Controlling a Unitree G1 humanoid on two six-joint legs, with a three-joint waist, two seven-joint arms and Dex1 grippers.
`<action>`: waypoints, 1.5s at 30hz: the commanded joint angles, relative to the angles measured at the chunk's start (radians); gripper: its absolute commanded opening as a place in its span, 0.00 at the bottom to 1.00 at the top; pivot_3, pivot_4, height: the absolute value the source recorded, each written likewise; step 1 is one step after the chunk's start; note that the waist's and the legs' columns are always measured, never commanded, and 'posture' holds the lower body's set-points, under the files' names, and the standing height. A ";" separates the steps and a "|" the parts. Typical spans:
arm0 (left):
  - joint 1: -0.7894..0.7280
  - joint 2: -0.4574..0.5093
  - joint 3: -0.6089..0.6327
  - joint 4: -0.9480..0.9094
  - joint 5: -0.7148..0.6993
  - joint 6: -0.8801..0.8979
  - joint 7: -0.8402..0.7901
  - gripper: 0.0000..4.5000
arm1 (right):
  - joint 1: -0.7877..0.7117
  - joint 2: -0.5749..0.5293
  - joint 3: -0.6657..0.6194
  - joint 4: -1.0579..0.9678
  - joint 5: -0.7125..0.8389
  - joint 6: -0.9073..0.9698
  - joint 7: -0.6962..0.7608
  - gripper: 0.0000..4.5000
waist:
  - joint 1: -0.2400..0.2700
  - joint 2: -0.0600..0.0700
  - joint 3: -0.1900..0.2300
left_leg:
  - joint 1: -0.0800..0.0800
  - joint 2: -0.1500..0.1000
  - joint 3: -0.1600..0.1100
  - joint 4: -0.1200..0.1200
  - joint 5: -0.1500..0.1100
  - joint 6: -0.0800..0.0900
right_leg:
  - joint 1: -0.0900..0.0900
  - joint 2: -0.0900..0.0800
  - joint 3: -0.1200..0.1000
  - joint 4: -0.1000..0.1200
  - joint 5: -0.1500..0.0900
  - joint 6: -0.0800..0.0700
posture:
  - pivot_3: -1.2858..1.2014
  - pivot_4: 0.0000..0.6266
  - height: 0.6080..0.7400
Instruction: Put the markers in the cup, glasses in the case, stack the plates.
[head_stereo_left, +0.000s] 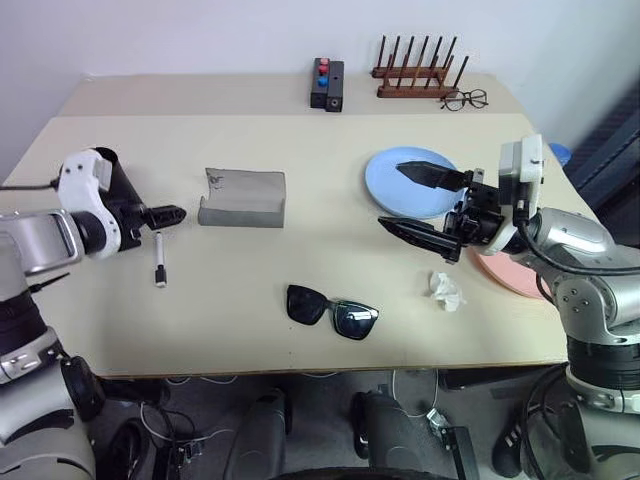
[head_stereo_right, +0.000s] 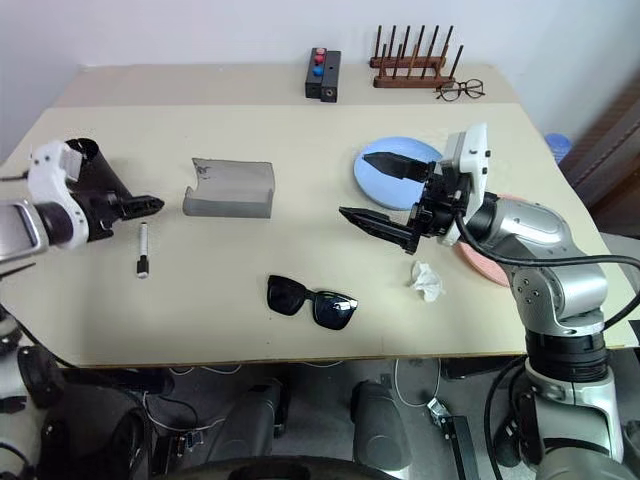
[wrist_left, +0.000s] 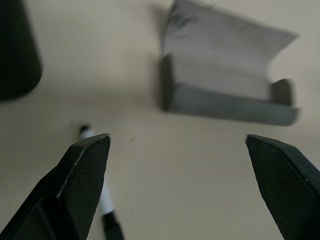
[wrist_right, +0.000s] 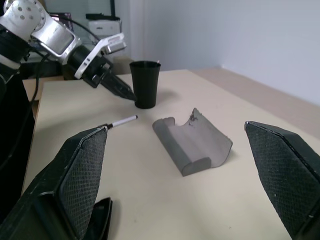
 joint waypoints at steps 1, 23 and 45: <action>0.005 -0.063 0.063 -0.048 0.027 0.008 0.079 0.99 | -0.017 0.003 -0.007 -0.020 0.001 -0.016 -0.010 1.00 | 0.001 0.000 0.000 | 0.000 0.000 0.000 0.000 0.000 0.000 | 0.000 0.000 0.000 0.000 0.000 0.000 | 0.52 0.24 1.00; -0.149 0.098 -0.233 0.355 0.193 -0.019 -0.159 0.99 | 0.016 0.020 0.012 0.021 -0.047 -0.065 -0.006 1.00 | 0.000 0.000 0.000 | 0.000 -0.001 0.001 -0.001 0.000 0.000 | 0.000 -0.001 0.000 -0.002 0.000 0.000 | 0.52 0.24 1.00; -0.292 0.177 -0.517 0.653 0.323 -0.083 -0.419 0.01 | 0.018 0.020 0.011 -0.017 -0.046 -0.031 -0.058 1.00 | 0.001 0.000 0.000 | 0.001 -0.001 0.001 -0.002 0.000 0.000 | 0.000 -0.001 0.000 -0.002 0.000 0.000 | 0.52 0.24 1.00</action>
